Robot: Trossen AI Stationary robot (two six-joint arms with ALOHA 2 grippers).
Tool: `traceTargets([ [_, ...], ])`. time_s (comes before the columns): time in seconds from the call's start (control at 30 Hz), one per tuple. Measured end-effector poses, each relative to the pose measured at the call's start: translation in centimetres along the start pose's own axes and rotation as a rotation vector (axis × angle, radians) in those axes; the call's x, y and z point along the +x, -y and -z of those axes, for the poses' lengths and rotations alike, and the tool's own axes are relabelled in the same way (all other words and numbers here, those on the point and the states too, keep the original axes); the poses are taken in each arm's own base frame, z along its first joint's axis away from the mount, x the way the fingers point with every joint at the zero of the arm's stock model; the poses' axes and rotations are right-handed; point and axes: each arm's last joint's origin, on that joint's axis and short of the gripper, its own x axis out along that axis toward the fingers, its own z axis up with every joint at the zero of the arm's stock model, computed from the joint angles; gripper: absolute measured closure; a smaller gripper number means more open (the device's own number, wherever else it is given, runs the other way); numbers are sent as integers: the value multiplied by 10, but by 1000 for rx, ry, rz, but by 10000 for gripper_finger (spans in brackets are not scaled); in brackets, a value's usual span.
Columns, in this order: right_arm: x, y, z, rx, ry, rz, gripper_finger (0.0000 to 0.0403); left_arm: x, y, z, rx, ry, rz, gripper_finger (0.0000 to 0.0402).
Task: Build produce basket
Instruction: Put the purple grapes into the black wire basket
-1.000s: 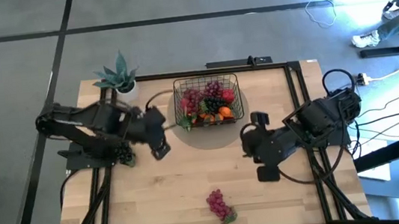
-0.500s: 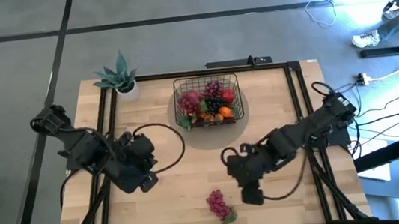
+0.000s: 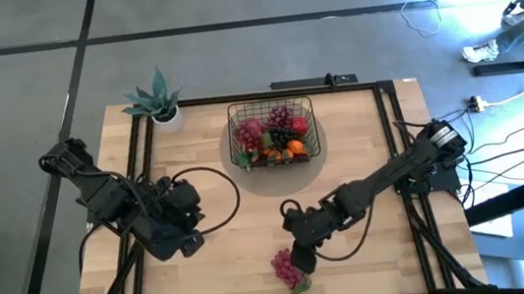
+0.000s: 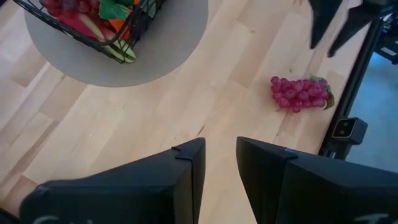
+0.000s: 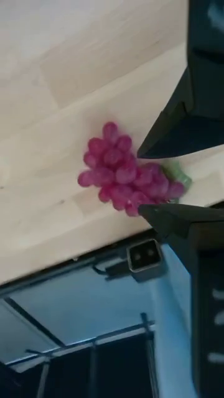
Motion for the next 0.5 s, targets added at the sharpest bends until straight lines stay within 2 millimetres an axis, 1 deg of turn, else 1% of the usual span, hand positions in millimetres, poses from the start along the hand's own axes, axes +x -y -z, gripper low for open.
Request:
traceTargets([
  [0.13,12,10,9,48,16,18,289,0,-1,0,4,-2,-5,324],
  [0.33,26,24,19,47,26,44,289,0,-1,0,4,-3,-6,321],
  [0.5,36,27,26,36,60,-31,289,0,-1,0,4,-3,-6,324],
])
